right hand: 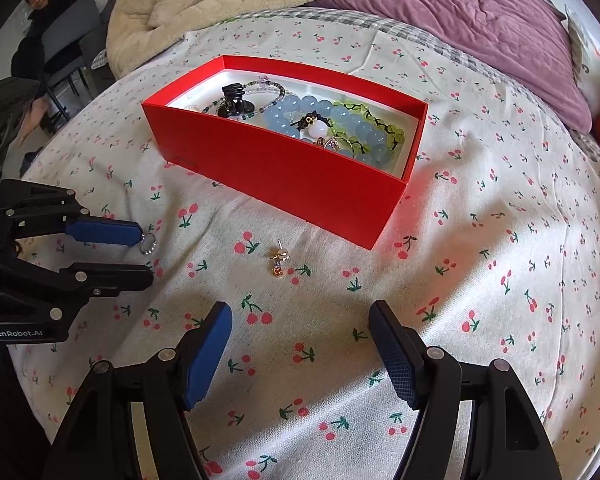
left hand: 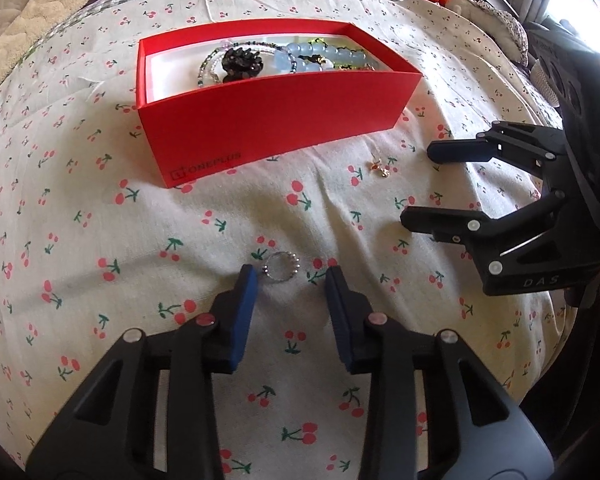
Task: Organize jewelry
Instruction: 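Grasp the silver ring with the left tool while the right tool grasps the gold charm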
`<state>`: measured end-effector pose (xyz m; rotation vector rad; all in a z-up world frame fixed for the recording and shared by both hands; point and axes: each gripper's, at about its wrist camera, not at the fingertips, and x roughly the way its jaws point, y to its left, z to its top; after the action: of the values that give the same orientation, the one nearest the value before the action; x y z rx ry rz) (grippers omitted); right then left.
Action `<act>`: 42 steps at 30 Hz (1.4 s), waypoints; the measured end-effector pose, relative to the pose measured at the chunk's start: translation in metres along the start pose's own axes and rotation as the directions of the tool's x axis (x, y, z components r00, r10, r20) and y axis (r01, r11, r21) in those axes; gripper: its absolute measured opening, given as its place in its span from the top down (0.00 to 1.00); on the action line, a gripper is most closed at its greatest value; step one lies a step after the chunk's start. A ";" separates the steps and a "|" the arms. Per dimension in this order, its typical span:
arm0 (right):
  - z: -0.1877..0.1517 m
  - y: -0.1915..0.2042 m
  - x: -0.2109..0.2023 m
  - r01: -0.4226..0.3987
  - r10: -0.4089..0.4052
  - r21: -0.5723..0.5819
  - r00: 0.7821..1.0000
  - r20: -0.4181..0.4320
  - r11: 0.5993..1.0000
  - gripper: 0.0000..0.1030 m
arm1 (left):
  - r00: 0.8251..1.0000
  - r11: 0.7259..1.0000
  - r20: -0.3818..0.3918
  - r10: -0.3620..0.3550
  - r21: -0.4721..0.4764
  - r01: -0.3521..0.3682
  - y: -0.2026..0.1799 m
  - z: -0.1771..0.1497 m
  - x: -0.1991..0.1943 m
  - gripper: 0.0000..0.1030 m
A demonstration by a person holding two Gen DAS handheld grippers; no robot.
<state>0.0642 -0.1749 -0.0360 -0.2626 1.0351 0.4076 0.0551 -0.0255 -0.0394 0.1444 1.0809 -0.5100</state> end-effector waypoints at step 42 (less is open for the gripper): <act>0.019 0.005 0.010 -0.068 0.069 -0.016 0.997 0.041 0.998 0.90 | 1.000 0.997 0.009 0.019 0.078 -0.019 -0.014 0.006 0.007 0.55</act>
<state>0.0812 -0.1611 -0.0351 -0.2317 1.0024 0.4809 0.0559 -0.0418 -0.0408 0.2205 1.0508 -0.5355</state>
